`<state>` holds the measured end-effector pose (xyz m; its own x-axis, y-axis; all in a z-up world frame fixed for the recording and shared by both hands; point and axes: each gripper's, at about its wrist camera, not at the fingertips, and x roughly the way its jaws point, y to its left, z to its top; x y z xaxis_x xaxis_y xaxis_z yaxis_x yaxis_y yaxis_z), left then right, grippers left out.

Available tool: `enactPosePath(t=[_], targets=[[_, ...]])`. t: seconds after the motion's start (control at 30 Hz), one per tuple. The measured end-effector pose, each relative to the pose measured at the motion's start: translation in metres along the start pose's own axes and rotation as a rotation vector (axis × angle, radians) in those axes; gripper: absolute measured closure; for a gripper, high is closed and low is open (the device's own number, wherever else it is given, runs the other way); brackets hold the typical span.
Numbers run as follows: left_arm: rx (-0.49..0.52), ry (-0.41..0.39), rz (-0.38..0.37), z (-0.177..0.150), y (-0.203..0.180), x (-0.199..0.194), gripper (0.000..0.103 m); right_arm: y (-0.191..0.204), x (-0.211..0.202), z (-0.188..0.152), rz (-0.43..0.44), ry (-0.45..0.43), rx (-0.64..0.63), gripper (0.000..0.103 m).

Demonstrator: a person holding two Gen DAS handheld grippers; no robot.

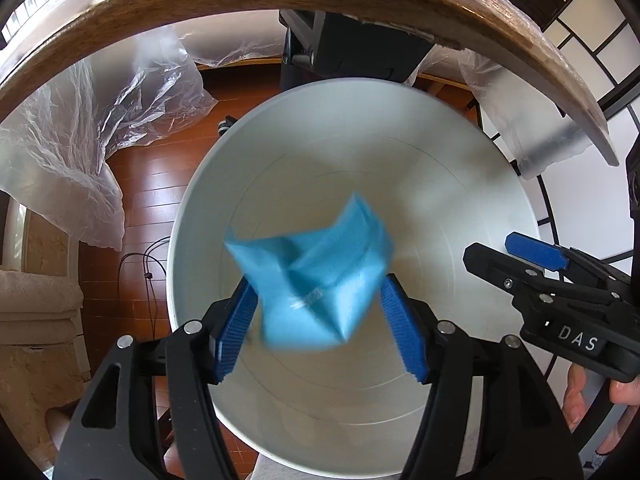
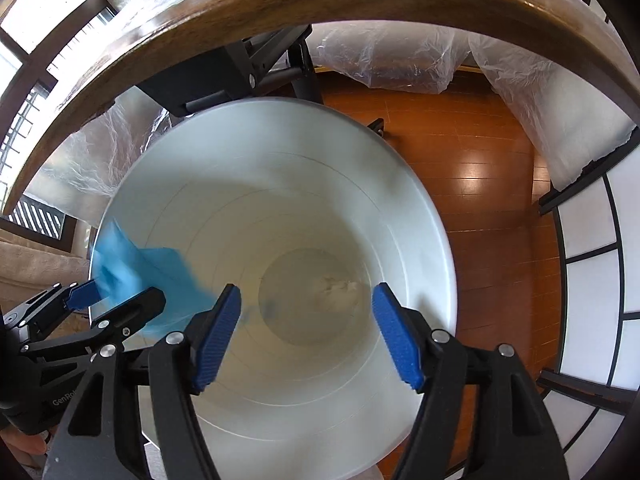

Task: Collect trash
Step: 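Open the right tool to drop the tissue ball while the left tool drops the blue bag, then grasp the Tempo tissue pack with the right tool while the left tool grasps the Naproxen box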

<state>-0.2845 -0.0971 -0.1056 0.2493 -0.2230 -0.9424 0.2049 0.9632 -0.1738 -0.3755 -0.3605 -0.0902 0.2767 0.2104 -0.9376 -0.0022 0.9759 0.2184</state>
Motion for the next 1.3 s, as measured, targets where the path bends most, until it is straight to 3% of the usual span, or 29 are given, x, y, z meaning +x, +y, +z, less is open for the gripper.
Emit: enactPosePath(t=[0.2,0.33,0.47,0.57,0.6,0.63,0.7,0.8,0.83,1.03,1.3], targets=[[0.002,-0.026,0.001,0.003,0.001,-0.006,0.024,0.0,-0.006,0.001,0.005,-0.014,0.014,0.035],[0.015,-0.034,-0.007,0.003,0.0,-0.012,0.022,-0.003,-0.02,0.001,0.007,-0.05,0.011,0.026],[0.068,-0.068,0.01,-0.001,-0.008,-0.027,0.022,-0.004,-0.048,0.0,0.01,-0.103,-0.015,0.025],[0.126,-0.144,0.03,-0.006,-0.019,-0.049,0.022,-0.007,-0.077,0.003,-0.014,-0.169,-0.052,0.023],[0.146,-0.179,0.044,-0.007,-0.024,-0.059,0.017,-0.009,-0.088,0.004,-0.035,-0.201,-0.065,0.02],[0.166,-0.225,0.061,-0.008,-0.029,-0.07,0.011,-0.012,-0.1,0.007,-0.059,-0.241,-0.073,0.014],[0.2,-0.347,0.092,-0.009,-0.042,-0.095,0.005,-0.018,-0.116,0.012,-0.085,-0.289,-0.075,0.013],[0.236,-0.472,0.143,-0.002,-0.06,-0.119,0.002,-0.032,-0.138,0.028,-0.104,-0.363,-0.055,0.009],[0.242,-0.49,0.156,0.003,-0.064,-0.122,0.002,-0.038,-0.145,0.034,-0.114,-0.397,-0.046,0.004],[0.261,-0.554,0.222,0.045,-0.082,-0.128,0.002,-0.058,-0.155,0.072,-0.17,-0.469,-0.068,0.004],[0.292,-0.583,0.281,0.086,-0.088,-0.118,0.002,-0.055,-0.145,0.121,-0.223,-0.478,-0.123,0.004]])
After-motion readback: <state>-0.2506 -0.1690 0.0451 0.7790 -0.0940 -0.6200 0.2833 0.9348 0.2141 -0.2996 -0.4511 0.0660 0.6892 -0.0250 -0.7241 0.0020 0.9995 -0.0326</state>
